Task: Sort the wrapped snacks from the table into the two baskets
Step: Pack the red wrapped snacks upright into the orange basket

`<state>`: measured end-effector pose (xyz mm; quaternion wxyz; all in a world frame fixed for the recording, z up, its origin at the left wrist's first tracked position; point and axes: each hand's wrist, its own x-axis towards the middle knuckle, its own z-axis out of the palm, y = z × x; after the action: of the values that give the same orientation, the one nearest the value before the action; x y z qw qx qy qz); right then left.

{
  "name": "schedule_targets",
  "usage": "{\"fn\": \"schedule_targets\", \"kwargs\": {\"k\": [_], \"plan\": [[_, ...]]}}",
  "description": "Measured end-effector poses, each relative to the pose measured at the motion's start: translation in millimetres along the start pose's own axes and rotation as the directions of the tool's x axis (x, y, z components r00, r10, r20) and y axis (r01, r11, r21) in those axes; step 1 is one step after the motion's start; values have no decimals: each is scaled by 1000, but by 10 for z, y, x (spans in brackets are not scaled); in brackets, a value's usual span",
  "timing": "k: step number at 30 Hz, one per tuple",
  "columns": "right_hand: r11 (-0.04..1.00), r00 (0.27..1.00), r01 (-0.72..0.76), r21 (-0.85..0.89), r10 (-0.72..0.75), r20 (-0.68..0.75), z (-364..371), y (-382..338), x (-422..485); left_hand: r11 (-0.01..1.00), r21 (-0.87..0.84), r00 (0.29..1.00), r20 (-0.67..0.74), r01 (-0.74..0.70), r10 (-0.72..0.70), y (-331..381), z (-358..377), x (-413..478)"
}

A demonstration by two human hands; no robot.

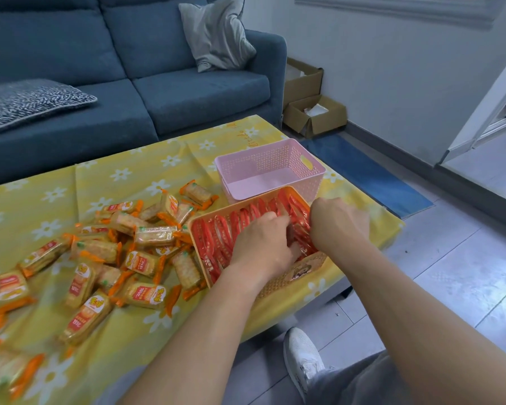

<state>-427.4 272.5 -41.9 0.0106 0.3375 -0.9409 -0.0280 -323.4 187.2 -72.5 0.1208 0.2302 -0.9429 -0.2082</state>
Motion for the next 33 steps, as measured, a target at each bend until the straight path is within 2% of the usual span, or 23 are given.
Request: {"fn": "schedule_targets", "kwargs": {"k": [4, 6, 9, 11, 15, 18, 21, 24, 26, 28, 30, 33], "plan": [[1000, 1000, 12, 13, -12, -18, -94, -73, -59, 997, 45, 996, -51, -67, 69, -3, 36, -107], [995, 995, 64, 79, -58, -78, -175, -242, -143, 999, -5, 999, -29, -34, 34, -63, -45, -177], [954, 974, 184, 238, -144, -173, -201, -518, -230, 969, -228, 995, 59, 96, -85, -304, -286, -239], [875, 954, 292, 386, -239, -181, -179, -766, -327, 937, -300, 982, -3, 177, -187, -598, -558, -343], [708, 866, 495, 504, -446, -225, -127, -1320, -590, 901, -274, 898, -195, 336, -394, -1264, -943, -603], [628, 791, 572, 528, -592, -154, -20, -1775, -717, 867, -177, 847, -195, 466, -496, -1716, -1028, -793], [650, 742, 546, 529, -668, 56, 183, -2194, -769, 809, 93, 814, -43, 580, -579, -2039, -1066, -972], [742, 782, 484, 464, -605, 151, 403, -2473, -649, 772, 226, 737, 234, 594, -635, -2168, -1103, -1151], [799, 819, 461, 387, -551, 163, 554, -2638, -516, 788, 282, 708, 345, 548, -616, -2264, -1131, -1255], [840, 849, 425, 338, -499, 173, 707, -2749, -398, 800, 273, 712, 365, 534, -600, -2383, -1161, -1324], [843, 845, 430, 323, -502, 184, 789, -2876, -351, 775, 276, 709, 314, 568, -632, -2570, -1213, -1429], [775, 770, 522, 356, -608, 195, 775, -3040, -353, 682, 287, 647, 218, 673, -731, -2910, -1329, -1640]]}}
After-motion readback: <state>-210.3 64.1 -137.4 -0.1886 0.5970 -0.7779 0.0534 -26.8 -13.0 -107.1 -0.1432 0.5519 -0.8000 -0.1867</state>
